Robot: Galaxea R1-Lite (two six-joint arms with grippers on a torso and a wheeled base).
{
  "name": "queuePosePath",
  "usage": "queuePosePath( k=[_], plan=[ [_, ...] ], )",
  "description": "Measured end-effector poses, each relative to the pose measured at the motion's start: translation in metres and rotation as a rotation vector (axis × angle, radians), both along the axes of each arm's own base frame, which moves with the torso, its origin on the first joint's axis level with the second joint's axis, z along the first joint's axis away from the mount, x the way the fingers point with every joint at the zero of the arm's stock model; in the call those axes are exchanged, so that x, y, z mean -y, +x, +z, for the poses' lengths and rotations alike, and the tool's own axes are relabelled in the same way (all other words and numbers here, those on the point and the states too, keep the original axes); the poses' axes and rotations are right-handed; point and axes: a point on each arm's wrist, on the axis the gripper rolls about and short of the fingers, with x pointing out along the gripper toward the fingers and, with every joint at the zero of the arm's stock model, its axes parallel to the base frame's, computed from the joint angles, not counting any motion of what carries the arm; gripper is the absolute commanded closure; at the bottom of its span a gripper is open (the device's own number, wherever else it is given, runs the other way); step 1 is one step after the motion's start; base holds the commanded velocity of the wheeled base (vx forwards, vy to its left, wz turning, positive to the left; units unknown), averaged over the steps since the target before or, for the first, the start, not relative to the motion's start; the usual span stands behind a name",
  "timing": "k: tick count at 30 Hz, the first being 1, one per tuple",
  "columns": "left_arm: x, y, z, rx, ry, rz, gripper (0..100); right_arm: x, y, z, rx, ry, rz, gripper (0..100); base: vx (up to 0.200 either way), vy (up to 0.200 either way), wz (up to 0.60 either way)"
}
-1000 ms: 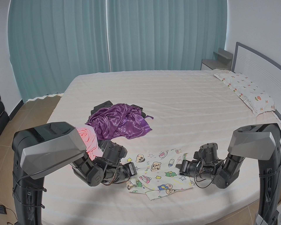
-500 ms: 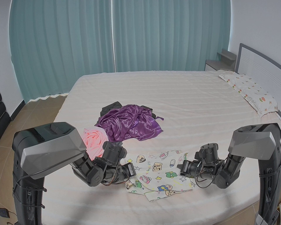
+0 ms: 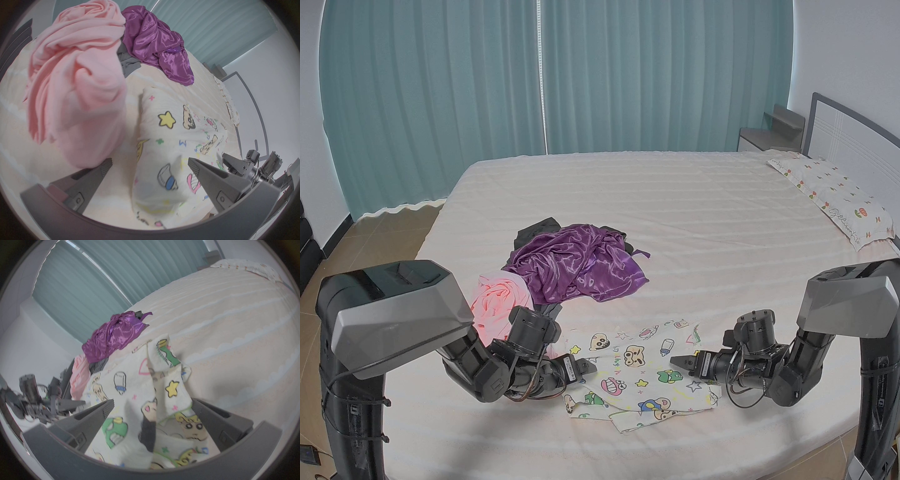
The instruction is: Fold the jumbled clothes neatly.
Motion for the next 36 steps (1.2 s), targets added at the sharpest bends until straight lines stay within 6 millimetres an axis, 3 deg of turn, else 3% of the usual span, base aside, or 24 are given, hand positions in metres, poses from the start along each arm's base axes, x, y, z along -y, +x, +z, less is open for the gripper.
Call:
queuePosePath(
  k=[11,20,29,36],
  plan=[
    [-0.012,-0.024,-0.001,-0.033,0.094,-0.096,0,0.014,-0.03,-0.009,-0.048,-0.187,0.16,0,0.0,0.0,0.0],
    [-0.017,-0.036,-0.003,-0.126,0.174,-0.149,0,0.027,-0.039,-0.004,-0.037,-0.254,0.197,0,0.0,0.0,0.0],
    [-0.028,-0.041,0.024,-0.105,0.023,-0.095,0,0.033,-0.035,0.032,0.069,-0.193,0.171,0,0.0,0.0,0.0],
    [-0.044,-0.043,0.046,-0.038,-0.101,-0.005,0,0.017,-0.005,0.053,0.128,-0.103,0.125,0,0.0,0.0,0.0]
  ],
)
